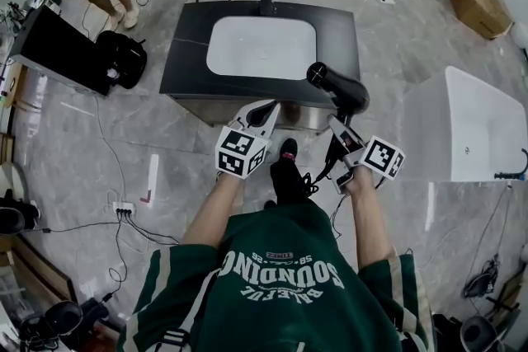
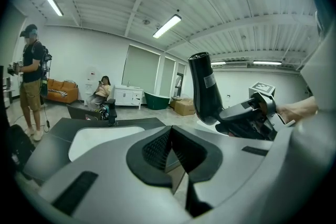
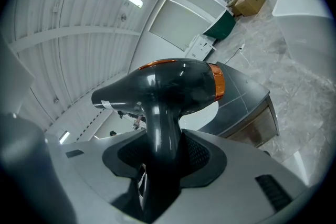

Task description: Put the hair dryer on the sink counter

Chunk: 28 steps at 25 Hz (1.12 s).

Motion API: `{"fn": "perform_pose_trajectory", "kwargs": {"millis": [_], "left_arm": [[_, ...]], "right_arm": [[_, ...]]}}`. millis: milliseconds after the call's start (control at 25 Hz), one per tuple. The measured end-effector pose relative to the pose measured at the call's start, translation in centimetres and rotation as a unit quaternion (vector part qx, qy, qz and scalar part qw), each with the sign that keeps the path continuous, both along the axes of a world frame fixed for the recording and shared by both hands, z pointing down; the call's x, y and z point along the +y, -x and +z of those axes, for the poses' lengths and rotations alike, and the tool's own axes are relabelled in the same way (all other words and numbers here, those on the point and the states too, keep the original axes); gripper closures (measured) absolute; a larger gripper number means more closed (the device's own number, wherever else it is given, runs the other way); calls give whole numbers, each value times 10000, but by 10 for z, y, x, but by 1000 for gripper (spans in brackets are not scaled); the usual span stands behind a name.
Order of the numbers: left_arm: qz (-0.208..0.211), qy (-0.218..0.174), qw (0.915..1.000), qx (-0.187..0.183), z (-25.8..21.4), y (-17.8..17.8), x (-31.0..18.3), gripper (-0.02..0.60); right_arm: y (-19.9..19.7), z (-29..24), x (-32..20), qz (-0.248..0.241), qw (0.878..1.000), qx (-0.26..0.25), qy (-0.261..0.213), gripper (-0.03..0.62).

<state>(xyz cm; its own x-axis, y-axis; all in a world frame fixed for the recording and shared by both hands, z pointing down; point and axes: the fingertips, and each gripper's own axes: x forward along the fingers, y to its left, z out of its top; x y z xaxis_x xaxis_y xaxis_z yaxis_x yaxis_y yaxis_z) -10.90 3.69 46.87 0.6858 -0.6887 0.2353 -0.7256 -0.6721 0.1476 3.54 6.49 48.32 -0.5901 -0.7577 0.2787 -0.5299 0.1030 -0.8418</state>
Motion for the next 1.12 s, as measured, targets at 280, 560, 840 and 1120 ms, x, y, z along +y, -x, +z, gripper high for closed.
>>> {"fn": "perform_pose_trajectory", "kwargs": {"millis": [280, 560, 840, 1120], "left_arm": [[-76, 40, 9999, -92, 3, -3, -62, 569], [-51, 46, 10000, -68, 0, -14, -134, 569], [-25, 119, 9998, -129, 2, -42, -216, 569], [124, 62, 9996, -241, 5, -49, -221, 569]], "right_arm": [[0, -3, -69, -143, 9999, -18, -30, 390], [-4, -1, -143, -269, 9996, -29, 63, 390], [-26, -3, -226, -360, 9993, -83, 88, 390], [-34, 2, -233, -211, 9998, -42, 39, 390]]}}
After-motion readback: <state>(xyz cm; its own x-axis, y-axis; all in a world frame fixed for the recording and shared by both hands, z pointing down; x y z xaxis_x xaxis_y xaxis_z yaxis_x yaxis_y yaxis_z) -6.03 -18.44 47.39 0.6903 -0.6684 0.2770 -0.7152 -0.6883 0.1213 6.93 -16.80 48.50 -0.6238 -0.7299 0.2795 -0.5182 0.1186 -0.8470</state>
